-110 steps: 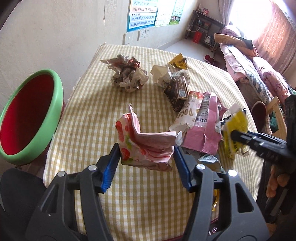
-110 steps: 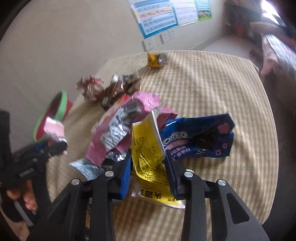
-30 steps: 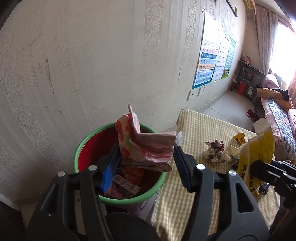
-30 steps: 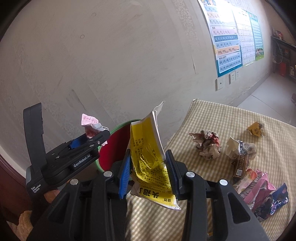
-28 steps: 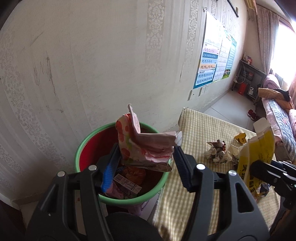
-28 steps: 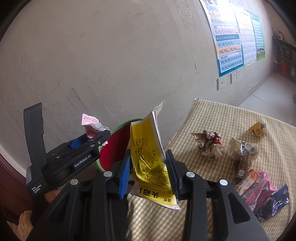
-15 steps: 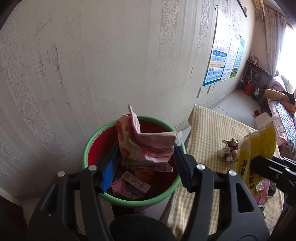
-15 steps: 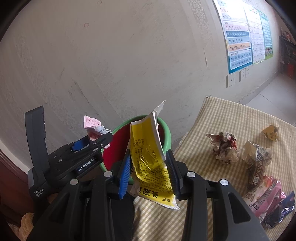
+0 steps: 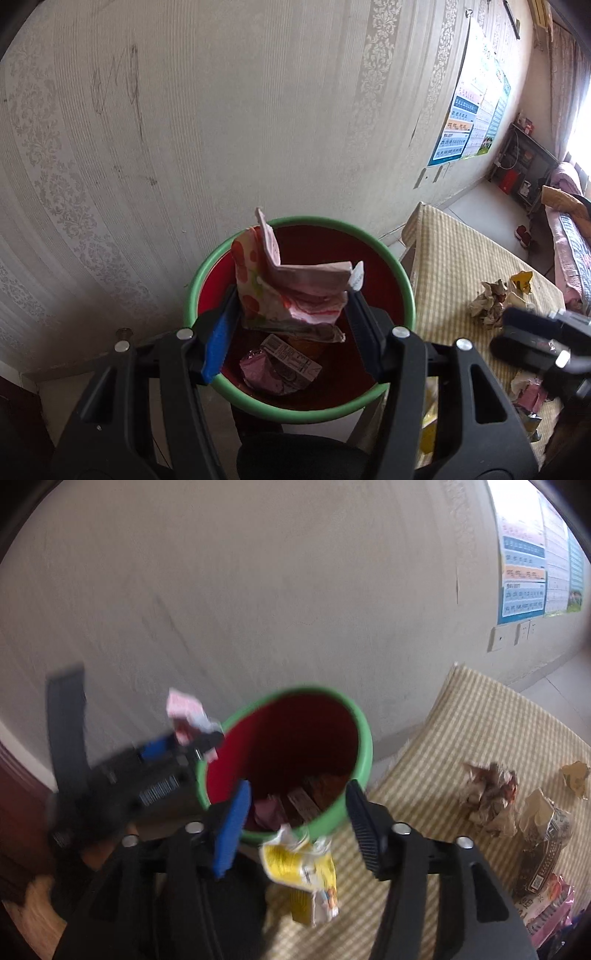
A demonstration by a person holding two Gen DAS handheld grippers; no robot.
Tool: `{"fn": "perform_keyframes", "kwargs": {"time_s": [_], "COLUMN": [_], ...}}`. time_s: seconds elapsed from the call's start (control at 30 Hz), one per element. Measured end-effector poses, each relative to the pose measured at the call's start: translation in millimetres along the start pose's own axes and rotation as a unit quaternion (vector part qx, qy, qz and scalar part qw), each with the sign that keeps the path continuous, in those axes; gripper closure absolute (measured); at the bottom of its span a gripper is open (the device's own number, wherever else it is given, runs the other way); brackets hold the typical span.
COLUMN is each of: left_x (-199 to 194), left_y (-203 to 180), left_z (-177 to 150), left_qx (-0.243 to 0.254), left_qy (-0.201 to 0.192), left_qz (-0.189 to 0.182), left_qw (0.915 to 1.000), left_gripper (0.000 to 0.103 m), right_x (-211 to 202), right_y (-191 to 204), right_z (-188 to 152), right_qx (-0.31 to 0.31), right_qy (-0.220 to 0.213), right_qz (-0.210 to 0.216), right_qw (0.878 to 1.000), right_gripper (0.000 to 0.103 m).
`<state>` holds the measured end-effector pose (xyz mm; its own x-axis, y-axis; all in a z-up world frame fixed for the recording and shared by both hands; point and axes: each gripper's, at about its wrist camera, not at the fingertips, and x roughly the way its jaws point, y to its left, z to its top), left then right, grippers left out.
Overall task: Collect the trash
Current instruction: 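Open both tools to drop the wrapper and yellow bag into the bin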
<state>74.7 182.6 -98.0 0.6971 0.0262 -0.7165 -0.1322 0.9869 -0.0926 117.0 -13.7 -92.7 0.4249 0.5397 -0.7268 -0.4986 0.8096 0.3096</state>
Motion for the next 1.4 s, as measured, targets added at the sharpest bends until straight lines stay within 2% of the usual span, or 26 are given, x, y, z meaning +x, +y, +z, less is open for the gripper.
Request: {"fn": "perform_keyframes", "kwargs": {"time_s": [0.13,0.23,0.27,0.33,0.37,0.53,0.87,1.13,1.4], "left_x": [0,1,1,1,0,-2,-4,2,14], "left_y": [4,3,2,1,0,-7,-14,-9,-1], "left_z": [-2,-4,-4,-4,-4,-4,0,5,8], "left_qx": [-0.006,-0.003,-0.003,0.000,0.001,0.013,0.022,0.010,-0.002], "left_qy": [0.001,0.003,0.003,0.003,0.003,0.001,-0.003,0.002,0.012], "left_qz": [-0.001,0.002,0.003,0.004,0.005,0.008,0.012,0.005,0.001], "left_qw": [1.0000,1.0000,1.0000,1.0000,1.0000,0.9999,0.9997,0.9999,0.9999], "left_gripper": [0.047,0.047,0.047,0.047,0.047,0.047,0.047,0.047,0.047], "right_x": [28,50,55,62,64,45,-8,-8,5], "right_y": [-4,-8,-9,-11,-13,-15,-9,3,11], "right_z": [-30,-49,-53,-59,-60,-56,-11,10,19], "right_qx": [-0.001,0.012,0.012,0.017,0.028,0.042,0.041,0.012,-0.007], "right_qy": [0.058,0.091,0.098,0.102,0.104,0.067,-0.033,-0.048,-0.035], "right_qz": [0.002,-0.005,-0.010,-0.026,-0.022,-0.011,0.012,0.013,0.002], "right_qw": [0.998,0.996,0.995,0.994,0.994,0.997,0.999,0.999,0.999], "right_gripper": [0.041,0.042,0.044,0.059,0.060,0.062,0.062,0.061,0.061]}}
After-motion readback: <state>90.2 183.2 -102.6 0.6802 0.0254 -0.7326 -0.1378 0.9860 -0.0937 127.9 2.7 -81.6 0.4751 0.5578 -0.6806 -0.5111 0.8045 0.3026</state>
